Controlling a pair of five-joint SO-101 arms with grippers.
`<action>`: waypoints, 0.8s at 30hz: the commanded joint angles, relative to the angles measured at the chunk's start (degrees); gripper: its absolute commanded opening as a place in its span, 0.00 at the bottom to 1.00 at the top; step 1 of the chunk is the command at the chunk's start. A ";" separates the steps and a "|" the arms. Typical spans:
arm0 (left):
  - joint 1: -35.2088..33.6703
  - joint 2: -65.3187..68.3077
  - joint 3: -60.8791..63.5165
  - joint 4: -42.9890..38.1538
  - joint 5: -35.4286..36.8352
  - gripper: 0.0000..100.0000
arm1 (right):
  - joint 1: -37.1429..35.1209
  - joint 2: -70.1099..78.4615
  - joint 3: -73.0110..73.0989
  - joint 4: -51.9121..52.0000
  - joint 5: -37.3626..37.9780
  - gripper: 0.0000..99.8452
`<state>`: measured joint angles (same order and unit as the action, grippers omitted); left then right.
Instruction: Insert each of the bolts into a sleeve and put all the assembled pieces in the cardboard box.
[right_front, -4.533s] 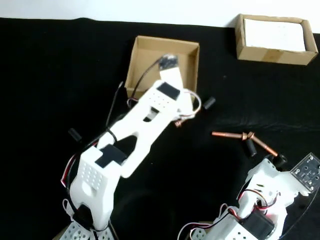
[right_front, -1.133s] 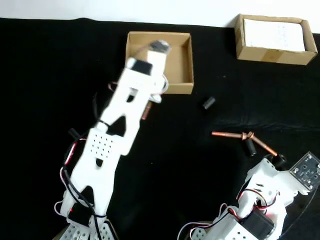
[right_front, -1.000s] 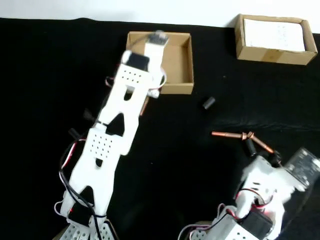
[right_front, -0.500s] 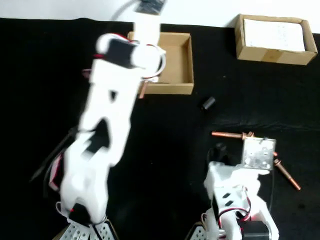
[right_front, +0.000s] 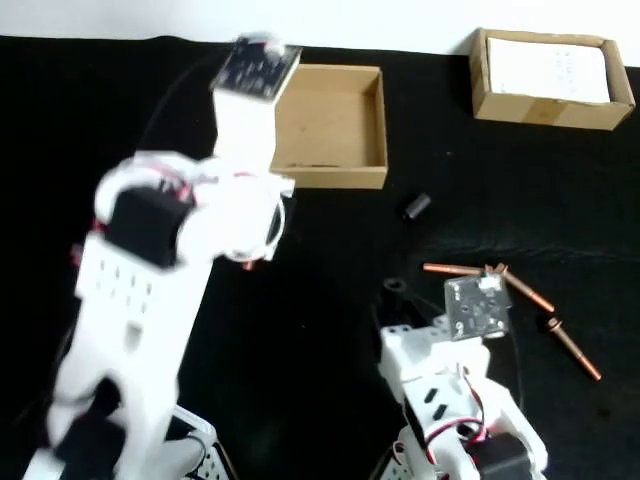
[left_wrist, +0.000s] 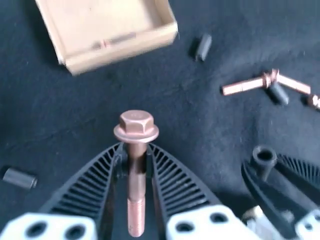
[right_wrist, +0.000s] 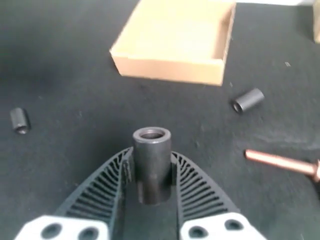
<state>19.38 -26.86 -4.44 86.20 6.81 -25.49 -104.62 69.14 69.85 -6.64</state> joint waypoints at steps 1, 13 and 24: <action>0.04 -7.78 14.73 -18.02 2.29 0.01 | -1.27 -0.22 0.75 -5.05 0.53 0.01; 8.84 -21.49 50.42 -69.27 7.38 0.01 | -1.63 -0.22 13.05 -24.57 0.62 0.01; 12.44 -21.41 46.29 -69.54 7.47 0.01 | -1.63 -0.22 19.47 -32.84 0.62 0.01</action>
<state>29.76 -46.90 45.76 18.24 13.93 -26.81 -104.35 88.66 38.64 -6.64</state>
